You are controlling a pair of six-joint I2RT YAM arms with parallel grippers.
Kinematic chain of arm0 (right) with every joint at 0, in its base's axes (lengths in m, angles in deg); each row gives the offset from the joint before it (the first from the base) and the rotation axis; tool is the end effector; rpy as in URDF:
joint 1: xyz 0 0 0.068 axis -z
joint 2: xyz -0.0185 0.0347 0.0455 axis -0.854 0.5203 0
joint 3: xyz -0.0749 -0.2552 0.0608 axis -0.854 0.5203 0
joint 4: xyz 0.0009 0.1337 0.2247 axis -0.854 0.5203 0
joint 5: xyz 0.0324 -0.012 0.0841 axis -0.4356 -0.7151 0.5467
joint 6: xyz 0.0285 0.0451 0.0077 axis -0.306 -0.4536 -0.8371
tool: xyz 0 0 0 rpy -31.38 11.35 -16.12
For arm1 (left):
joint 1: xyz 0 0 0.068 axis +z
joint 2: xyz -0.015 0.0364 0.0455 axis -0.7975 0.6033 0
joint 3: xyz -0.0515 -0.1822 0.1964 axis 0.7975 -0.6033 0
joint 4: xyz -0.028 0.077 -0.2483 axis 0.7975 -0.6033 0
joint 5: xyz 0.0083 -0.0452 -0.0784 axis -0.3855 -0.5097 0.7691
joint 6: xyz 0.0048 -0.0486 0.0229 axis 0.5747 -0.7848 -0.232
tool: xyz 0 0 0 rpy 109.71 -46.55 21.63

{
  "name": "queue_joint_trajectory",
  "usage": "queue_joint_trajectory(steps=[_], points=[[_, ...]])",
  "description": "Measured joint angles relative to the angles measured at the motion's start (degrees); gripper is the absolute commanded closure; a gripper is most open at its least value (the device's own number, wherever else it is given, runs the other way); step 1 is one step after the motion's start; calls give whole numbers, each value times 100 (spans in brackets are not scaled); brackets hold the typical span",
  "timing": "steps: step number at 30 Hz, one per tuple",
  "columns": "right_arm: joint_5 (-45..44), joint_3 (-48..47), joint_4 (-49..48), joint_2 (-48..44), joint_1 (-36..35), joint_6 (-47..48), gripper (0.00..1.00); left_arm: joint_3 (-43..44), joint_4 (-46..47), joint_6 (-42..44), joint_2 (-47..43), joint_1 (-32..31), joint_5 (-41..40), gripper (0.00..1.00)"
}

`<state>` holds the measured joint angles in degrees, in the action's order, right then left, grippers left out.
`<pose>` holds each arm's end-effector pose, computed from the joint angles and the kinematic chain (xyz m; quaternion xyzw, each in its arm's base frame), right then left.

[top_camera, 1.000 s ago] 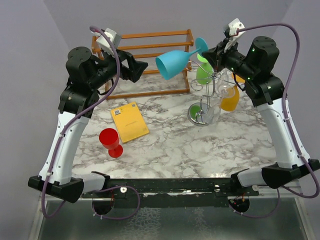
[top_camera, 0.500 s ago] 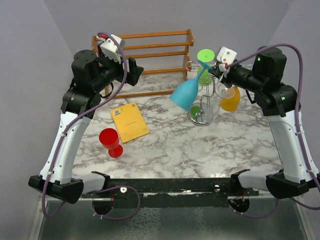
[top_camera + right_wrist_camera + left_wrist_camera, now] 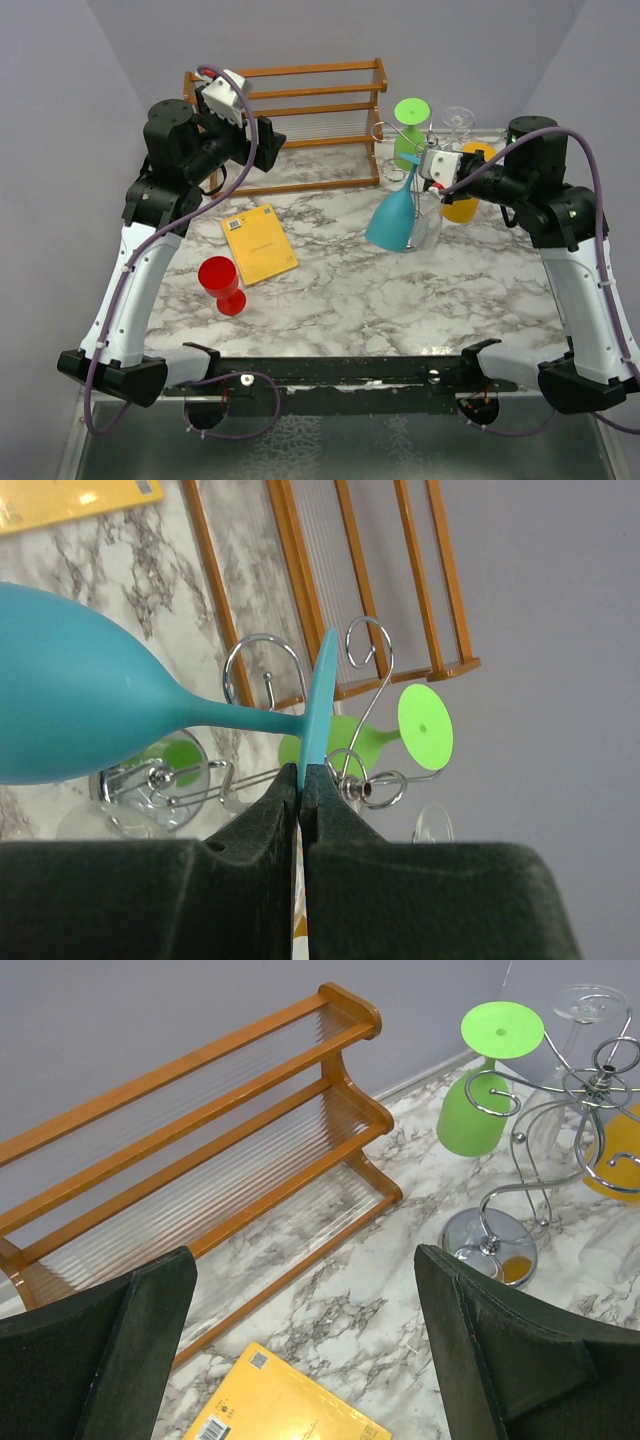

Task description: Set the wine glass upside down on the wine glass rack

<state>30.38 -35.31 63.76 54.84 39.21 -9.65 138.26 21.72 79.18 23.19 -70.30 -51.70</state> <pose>0.1821 0.0825 0.4852 -0.6343 0.5408 0.0152 0.5522 0.2345 -0.0844 0.5024 0.2074 0.6972 -0.2107 0.6531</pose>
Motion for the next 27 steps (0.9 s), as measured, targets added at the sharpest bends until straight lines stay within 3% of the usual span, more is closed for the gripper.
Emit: queue_joint_trajectory(steps=[27], points=[[-1419, 507, -538, 243, -238, 734, 99, 0, 2, 2, 129, 85, 59, 6]])
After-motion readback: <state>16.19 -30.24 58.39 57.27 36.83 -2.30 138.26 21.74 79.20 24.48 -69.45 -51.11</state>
